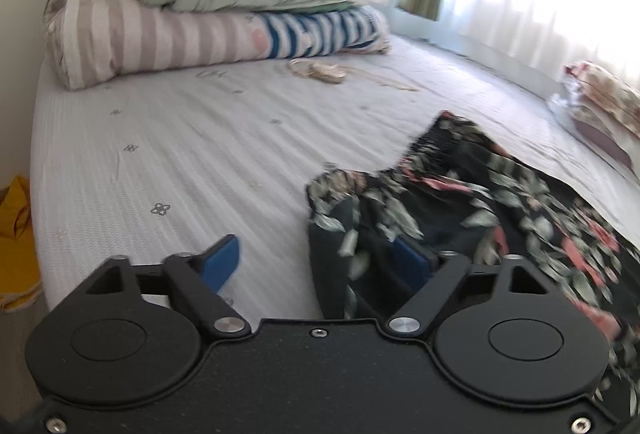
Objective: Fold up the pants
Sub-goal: 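Grasp the elastic waistband with the left gripper while the right gripper reaches the lace hem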
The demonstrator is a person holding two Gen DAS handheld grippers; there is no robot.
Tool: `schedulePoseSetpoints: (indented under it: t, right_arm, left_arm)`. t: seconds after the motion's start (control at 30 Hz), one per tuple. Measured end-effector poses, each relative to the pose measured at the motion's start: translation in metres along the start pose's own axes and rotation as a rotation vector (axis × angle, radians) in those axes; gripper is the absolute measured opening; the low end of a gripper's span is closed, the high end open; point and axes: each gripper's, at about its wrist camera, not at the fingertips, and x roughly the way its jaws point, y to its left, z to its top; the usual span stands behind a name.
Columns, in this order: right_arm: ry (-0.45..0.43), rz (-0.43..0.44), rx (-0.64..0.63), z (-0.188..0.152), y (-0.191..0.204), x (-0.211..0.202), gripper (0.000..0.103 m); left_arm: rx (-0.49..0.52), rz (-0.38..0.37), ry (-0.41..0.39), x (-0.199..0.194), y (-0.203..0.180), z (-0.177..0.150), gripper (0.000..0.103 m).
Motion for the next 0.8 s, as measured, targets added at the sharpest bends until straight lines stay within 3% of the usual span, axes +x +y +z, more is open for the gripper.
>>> schedulePoseSetpoints:
  t: [0.07,0.1,0.17,0.3,0.5,0.67,0.8]
  right_arm:
    - [0.0,-0.006,-0.009,-0.001,0.001,0.0,0.08]
    - [-0.001,-0.008,-0.016,-0.001,0.002,0.0,0.08]
    - [0.002,-0.007,-0.023,0.001,0.002,0.001,0.079]
    - [0.002,-0.027,-0.023,0.003,-0.006,0.0,0.075]
    - [-0.001,-0.076,-0.005,0.006,-0.029,0.001,0.074]
    - [-0.014,-0.14,-0.007,0.008,-0.061,0.006,0.074]
    - [-0.021,-0.212,0.062,0.015,-0.104,0.01,0.073]
  left_arm:
    - [-0.016,0.014,0.031,0.014,0.002,0.003,0.031]
    - [-0.016,0.023,0.044,0.018,0.002,0.004,0.001]
    - [-0.038,0.025,0.021,0.013,0.004,0.005,0.001]
    - [0.031,0.062,-0.119,-0.017,0.003,0.012,0.001]
    - [-0.007,0.126,-0.185,-0.041,0.023,0.024,0.001]
    - [0.022,0.179,-0.125,-0.031,0.03,0.018,0.001]
    - [0.014,0.223,-0.078,-0.019,0.031,0.007,0.002]
